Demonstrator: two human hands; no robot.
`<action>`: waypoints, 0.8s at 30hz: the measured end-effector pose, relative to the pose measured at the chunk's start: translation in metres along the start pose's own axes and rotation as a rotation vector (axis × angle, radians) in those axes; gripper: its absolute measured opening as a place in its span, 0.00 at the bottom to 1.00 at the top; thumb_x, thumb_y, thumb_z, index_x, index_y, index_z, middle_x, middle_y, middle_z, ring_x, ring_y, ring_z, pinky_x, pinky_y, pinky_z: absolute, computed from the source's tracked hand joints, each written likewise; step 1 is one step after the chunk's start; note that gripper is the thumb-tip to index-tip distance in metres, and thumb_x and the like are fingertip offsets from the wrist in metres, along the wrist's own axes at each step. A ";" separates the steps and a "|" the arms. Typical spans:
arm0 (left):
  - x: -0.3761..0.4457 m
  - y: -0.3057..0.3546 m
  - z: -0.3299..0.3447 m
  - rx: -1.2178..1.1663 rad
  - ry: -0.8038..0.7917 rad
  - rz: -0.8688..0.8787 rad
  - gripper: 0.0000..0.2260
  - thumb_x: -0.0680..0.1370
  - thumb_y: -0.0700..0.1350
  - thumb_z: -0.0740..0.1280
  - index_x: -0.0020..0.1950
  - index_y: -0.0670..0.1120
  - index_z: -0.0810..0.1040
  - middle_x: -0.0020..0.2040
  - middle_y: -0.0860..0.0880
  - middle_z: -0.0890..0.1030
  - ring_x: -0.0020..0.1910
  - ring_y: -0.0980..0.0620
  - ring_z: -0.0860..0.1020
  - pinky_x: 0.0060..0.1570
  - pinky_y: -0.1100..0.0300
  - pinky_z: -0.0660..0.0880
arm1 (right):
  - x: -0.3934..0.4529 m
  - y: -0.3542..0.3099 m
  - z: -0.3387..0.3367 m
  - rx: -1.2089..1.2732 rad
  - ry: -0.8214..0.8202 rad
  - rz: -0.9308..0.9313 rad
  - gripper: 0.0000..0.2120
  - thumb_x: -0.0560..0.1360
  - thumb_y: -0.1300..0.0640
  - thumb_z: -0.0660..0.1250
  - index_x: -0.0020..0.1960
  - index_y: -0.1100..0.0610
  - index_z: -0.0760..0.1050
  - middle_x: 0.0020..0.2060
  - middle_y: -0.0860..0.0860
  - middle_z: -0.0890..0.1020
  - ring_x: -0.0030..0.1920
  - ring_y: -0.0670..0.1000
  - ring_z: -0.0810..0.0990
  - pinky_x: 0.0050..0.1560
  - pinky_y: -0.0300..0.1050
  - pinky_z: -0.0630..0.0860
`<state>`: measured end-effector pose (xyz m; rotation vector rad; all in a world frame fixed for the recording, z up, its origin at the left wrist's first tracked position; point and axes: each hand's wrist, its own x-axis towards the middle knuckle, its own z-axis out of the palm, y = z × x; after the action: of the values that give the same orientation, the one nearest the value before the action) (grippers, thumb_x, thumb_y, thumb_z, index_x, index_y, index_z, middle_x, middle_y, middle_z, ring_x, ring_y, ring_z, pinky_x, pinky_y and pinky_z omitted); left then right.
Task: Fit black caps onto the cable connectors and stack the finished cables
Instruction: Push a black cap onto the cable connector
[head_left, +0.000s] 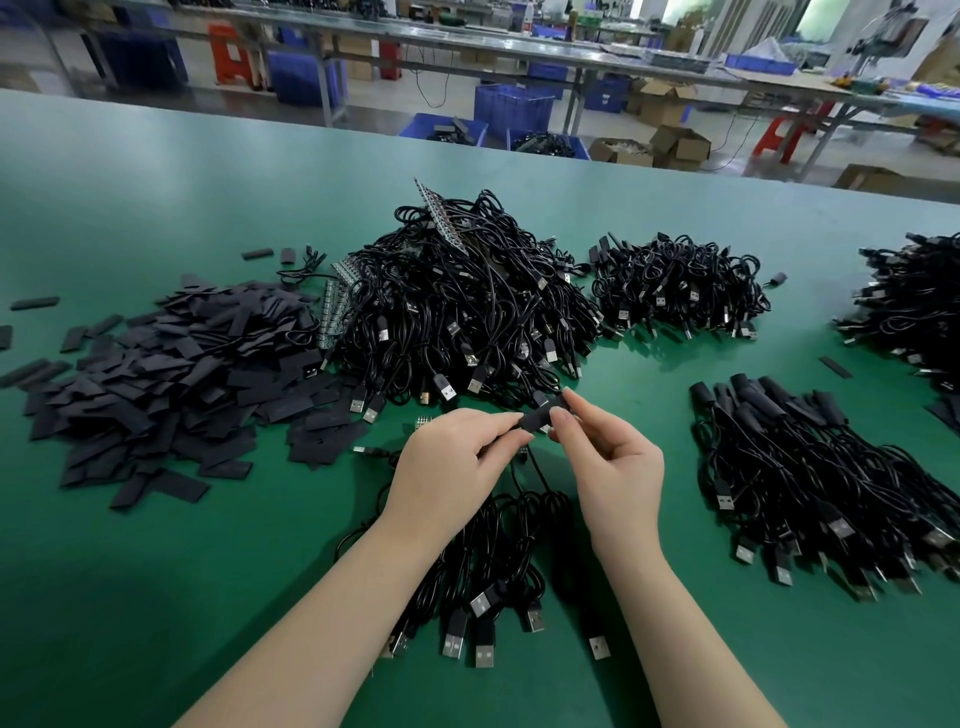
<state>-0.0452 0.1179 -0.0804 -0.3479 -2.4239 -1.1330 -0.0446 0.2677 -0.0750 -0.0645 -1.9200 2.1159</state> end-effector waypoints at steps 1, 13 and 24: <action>0.000 0.000 0.000 0.002 0.009 0.002 0.09 0.77 0.48 0.71 0.55 0.49 0.85 0.38 0.55 0.81 0.37 0.59 0.76 0.39 0.69 0.71 | 0.000 0.000 0.000 -0.001 0.001 0.001 0.11 0.75 0.61 0.73 0.51 0.45 0.83 0.45 0.45 0.87 0.49 0.46 0.86 0.49 0.32 0.78; 0.000 0.003 0.001 0.013 0.073 -0.012 0.09 0.77 0.49 0.71 0.56 0.51 0.84 0.39 0.55 0.82 0.36 0.58 0.78 0.36 0.58 0.77 | 0.002 0.007 -0.002 -0.035 -0.001 0.001 0.10 0.76 0.59 0.72 0.54 0.46 0.83 0.45 0.43 0.87 0.47 0.43 0.85 0.50 0.33 0.78; 0.000 0.001 -0.001 -0.004 0.060 -0.047 0.08 0.77 0.49 0.71 0.55 0.53 0.85 0.37 0.54 0.82 0.36 0.55 0.78 0.35 0.52 0.78 | 0.002 0.018 -0.005 -0.387 -0.002 -0.184 0.12 0.78 0.56 0.69 0.60 0.45 0.81 0.35 0.36 0.82 0.27 0.44 0.65 0.29 0.32 0.66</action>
<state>-0.0446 0.1179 -0.0786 -0.2562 -2.3888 -1.1518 -0.0485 0.2716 -0.0928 0.0347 -2.2165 1.6091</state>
